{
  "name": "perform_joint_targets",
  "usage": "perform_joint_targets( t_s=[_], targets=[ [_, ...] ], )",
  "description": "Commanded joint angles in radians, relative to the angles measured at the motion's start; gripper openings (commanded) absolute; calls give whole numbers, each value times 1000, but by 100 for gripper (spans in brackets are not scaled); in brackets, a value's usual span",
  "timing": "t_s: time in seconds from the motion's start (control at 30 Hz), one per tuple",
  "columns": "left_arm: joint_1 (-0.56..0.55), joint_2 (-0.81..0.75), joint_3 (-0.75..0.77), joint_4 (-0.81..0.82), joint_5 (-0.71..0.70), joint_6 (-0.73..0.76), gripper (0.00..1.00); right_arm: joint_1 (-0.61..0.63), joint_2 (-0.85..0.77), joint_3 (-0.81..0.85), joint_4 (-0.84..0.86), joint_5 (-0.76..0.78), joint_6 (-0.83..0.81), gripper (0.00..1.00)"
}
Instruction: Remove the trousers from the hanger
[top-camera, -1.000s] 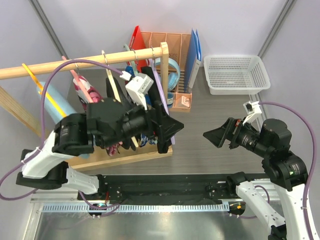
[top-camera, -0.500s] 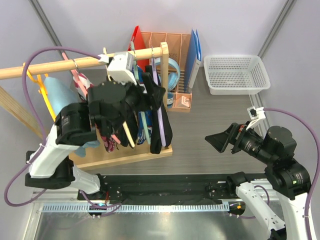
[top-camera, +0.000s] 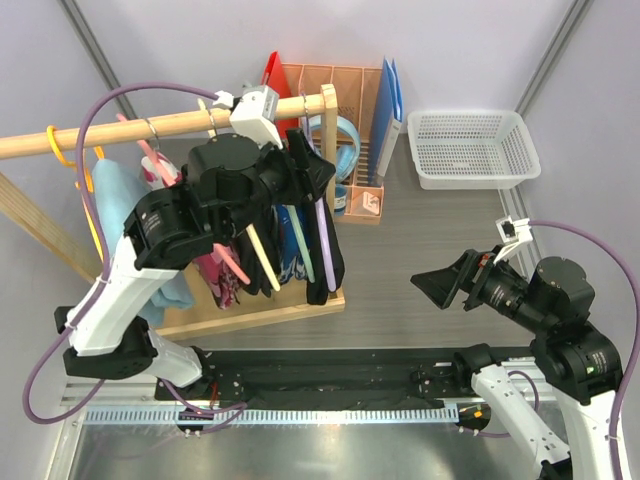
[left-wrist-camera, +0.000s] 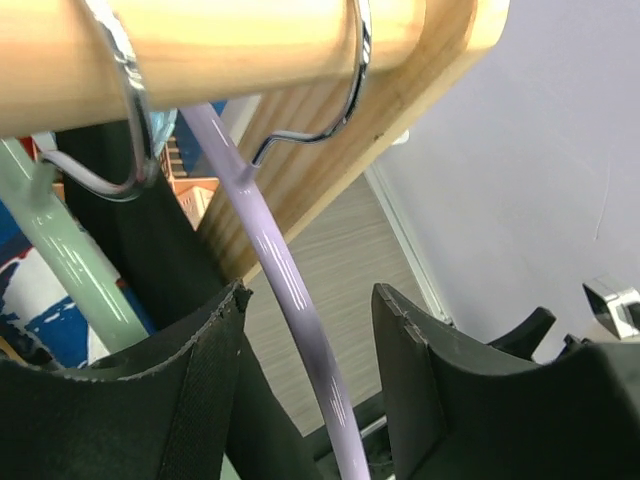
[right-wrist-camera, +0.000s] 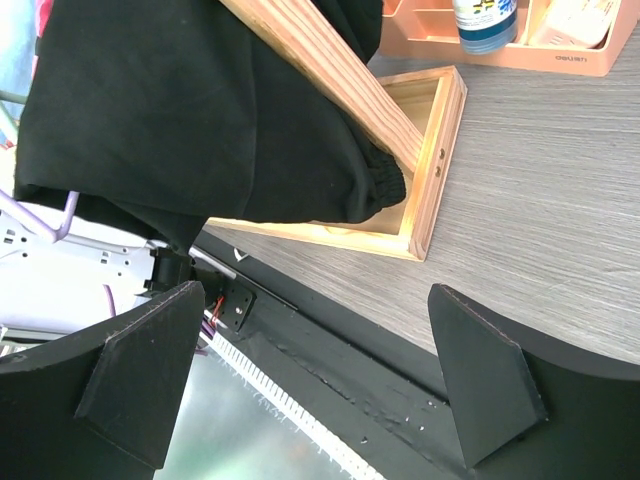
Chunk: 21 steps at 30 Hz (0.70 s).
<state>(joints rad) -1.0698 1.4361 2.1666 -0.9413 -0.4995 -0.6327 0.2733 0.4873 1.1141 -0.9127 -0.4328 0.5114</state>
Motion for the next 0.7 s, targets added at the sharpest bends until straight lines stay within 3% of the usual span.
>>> perform_joint_targets(
  t_s=[0.0,0.27,0.5,0.67],
  targets=[
    [7,10,-19,39,30,-13,52,-2,-1,-2,21,-3,12,100],
    [27,3,-63,88,41,-28,42,-2,-12,-2,20,-3,18,100],
    [36,1,-99,127,35,-96,42,-2,-16,15,14,-9,22,100],
    [36,-54,-205,234,-5,-160,40,-3,-18,15,12,-12,26,100]
  ],
)
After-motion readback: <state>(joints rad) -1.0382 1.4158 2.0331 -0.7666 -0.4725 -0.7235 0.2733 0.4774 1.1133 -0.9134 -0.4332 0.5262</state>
